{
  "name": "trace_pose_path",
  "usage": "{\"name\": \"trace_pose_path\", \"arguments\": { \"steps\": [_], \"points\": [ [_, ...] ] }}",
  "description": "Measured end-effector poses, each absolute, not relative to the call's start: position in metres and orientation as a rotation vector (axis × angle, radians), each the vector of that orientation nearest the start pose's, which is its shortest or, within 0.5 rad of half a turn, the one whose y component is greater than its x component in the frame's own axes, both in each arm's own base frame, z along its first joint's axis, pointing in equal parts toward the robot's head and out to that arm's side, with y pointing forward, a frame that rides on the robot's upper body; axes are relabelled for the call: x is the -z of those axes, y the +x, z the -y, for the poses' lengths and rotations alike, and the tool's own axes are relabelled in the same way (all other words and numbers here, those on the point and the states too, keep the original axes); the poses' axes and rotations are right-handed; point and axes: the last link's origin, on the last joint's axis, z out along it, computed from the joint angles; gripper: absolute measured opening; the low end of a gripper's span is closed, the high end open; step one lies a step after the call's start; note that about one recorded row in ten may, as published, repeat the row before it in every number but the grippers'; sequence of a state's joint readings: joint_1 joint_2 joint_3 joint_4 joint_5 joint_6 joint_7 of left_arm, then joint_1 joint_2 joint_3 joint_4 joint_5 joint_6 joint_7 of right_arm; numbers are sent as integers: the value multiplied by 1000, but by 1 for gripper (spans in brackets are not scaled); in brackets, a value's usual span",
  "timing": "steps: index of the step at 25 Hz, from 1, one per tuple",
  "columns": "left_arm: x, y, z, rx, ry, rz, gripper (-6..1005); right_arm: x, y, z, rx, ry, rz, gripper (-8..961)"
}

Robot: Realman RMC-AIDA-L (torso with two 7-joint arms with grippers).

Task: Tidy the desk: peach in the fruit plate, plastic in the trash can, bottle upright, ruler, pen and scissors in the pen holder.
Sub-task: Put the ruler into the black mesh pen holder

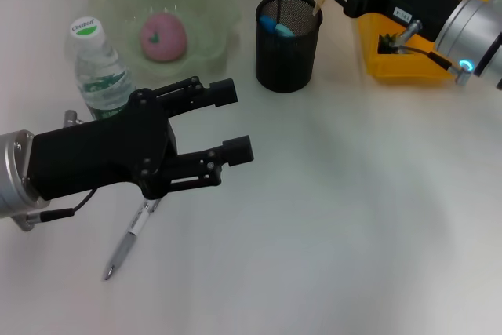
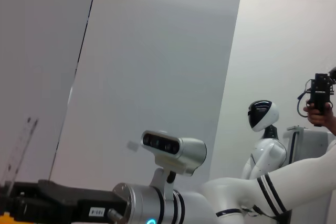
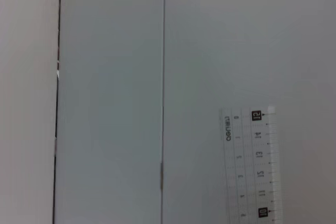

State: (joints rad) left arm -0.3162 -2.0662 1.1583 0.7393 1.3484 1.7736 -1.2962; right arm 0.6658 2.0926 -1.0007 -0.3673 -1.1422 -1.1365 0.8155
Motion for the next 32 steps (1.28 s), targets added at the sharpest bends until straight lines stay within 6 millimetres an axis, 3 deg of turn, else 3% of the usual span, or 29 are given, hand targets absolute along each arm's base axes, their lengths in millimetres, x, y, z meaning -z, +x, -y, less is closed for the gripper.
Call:
{"name": "trace_pose_path", "arguments": {
  "steps": [10, 32],
  "points": [
    [-5, -217, -275, 1314, -2731, 364, 779, 37, 205, -409, -875, -2227, -304, 379],
    [-2, -215, -282, 1280, -2724, 368, 780, 51, 199, -423, -796, -2207, -348, 425]
  ]
}}
